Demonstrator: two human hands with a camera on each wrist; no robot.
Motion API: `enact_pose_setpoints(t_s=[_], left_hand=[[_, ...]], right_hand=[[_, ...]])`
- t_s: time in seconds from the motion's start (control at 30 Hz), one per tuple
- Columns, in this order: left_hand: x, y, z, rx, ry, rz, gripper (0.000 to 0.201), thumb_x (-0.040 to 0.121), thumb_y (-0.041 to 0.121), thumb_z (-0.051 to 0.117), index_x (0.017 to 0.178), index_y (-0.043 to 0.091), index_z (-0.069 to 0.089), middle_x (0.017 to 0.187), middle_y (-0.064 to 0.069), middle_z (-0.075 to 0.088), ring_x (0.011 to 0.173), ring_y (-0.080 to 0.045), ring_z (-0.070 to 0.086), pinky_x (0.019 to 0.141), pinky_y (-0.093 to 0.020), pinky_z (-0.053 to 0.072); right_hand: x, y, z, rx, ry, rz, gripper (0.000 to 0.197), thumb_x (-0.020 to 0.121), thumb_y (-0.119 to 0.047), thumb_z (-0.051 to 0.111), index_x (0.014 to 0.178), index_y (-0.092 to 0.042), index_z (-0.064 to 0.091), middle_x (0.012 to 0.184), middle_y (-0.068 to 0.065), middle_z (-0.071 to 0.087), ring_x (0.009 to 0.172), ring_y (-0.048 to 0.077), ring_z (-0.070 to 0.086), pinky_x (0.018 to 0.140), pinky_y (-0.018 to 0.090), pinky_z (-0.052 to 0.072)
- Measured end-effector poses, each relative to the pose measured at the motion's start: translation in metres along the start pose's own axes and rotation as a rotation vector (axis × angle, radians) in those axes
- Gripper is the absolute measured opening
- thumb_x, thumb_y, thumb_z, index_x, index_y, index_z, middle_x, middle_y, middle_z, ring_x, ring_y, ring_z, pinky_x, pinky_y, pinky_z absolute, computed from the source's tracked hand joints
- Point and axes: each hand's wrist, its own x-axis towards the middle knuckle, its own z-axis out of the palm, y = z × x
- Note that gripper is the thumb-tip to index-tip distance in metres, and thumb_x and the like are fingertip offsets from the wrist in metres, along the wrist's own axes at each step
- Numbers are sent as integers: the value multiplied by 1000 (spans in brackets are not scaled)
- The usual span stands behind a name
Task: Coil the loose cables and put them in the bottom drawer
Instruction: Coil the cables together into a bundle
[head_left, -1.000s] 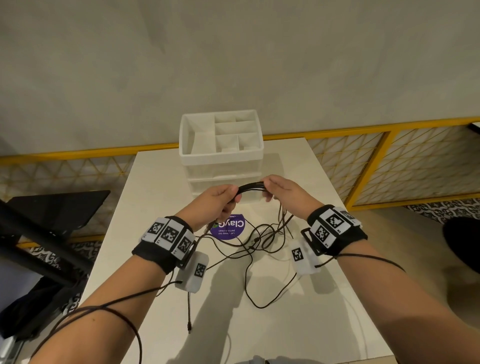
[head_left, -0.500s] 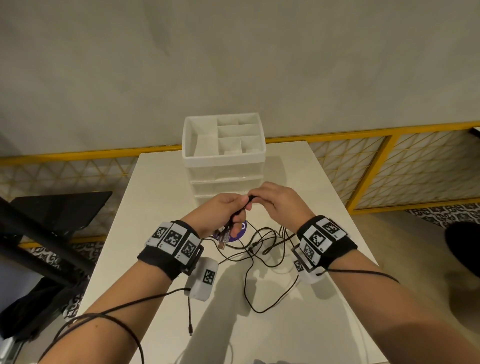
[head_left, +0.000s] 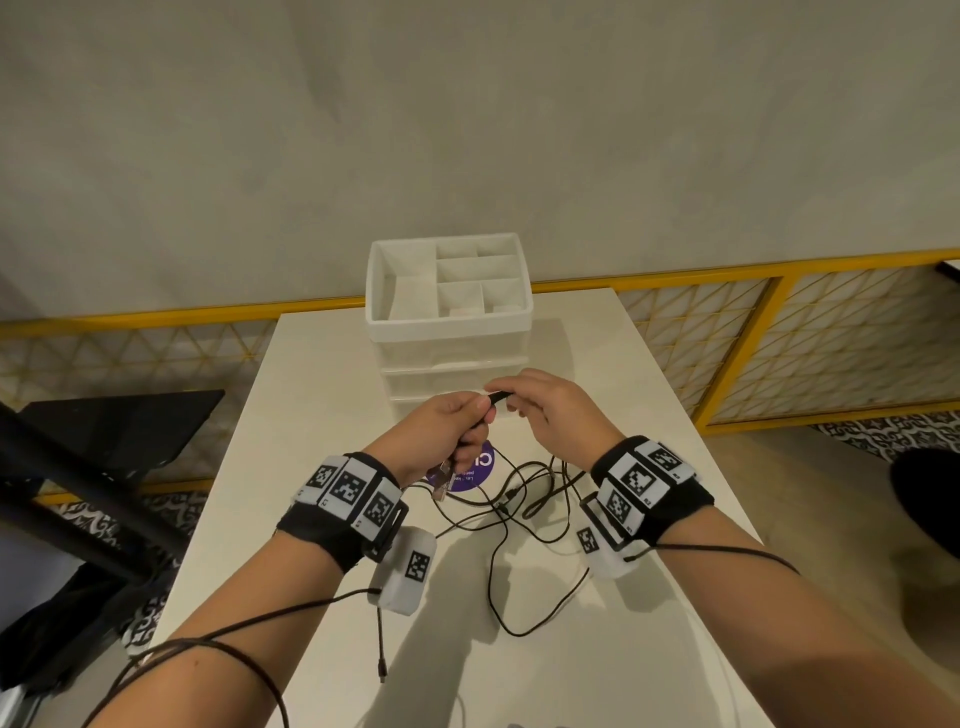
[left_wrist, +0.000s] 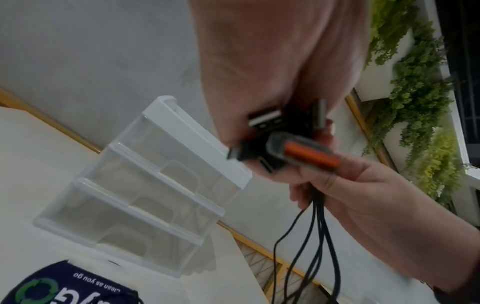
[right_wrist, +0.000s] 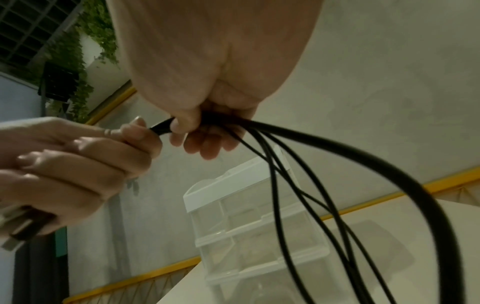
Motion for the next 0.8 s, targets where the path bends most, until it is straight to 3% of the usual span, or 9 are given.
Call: enact_pose_setpoints(t_s=[0.07, 0.2, 0.3, 0.4, 0.47, 0.53, 0.63, 0.8], left_hand=[[-1, -3, 0, -23, 6, 2, 26, 103, 20, 32, 83, 11, 47, 59, 2, 35, 45, -8, 32, 41, -19, 34], [2, -9, -3, 25, 18, -14, 27, 102, 14, 34, 86, 9, 55, 59, 4, 45, 47, -8, 40, 45, -18, 35], [2, -6, -5, 12, 29, -49, 29, 102, 21, 34, 87, 11, 55, 58, 5, 37, 46, -7, 29, 43, -17, 24], [1, -3, -6, -78, 113, -11, 30, 102, 25, 34, 83, 12, 54, 56, 7, 34, 44, -5, 27, 41, -17, 21], [1, -1, -7, -223, 198, 46, 31, 102, 25, 33, 82, 12, 52, 56, 7, 35, 44, -5, 28, 40, -16, 23], [3, -2, -6, -305, 257, 98, 33, 102, 31, 33, 79, 13, 49, 55, 8, 35, 45, -6, 28, 41, -17, 23], [6, -6, 0, -210, 318, 159, 34, 99, 39, 36, 76, 14, 43, 54, 8, 34, 45, -7, 27, 41, -19, 24], [8, -16, 9, -171, 333, 170, 30, 100, 35, 34, 101, 16, 57, 49, 11, 34, 41, -4, 26, 37, -16, 24]], right_hand=[[1, 1, 2, 34, 12, 9, 27, 91, -7, 51, 114, -14, 64, 96, -8, 58, 87, -4, 47, 82, 1, 34], [1, 0, 5, 60, -30, 15, 22, 90, -8, 53, 106, -12, 68, 86, -7, 55, 80, 5, 50, 76, 2, 35], [2, 0, 9, 91, -42, 54, 25, 91, -7, 52, 111, -11, 67, 83, -13, 54, 76, -4, 51, 76, 3, 36], [2, 0, 9, 253, -19, 200, 30, 95, -10, 47, 122, -13, 60, 86, -22, 52, 76, -15, 52, 76, 2, 37], [3, 2, 8, 467, 32, 345, 29, 97, -14, 44, 122, -16, 59, 75, -16, 50, 63, -7, 50, 66, 8, 39], [3, 1, 9, 625, 63, 432, 25, 98, -15, 40, 111, -15, 63, 65, -6, 40, 52, 2, 36, 55, 15, 31], [8, -9, 15, 778, 39, 478, 28, 100, -15, 35, 89, -11, 60, 60, -2, 33, 44, 3, 27, 46, 14, 25], [12, -17, 18, 899, -108, 516, 32, 100, -18, 33, 76, -10, 52, 59, -1, 33, 42, 4, 28, 45, 15, 25]])
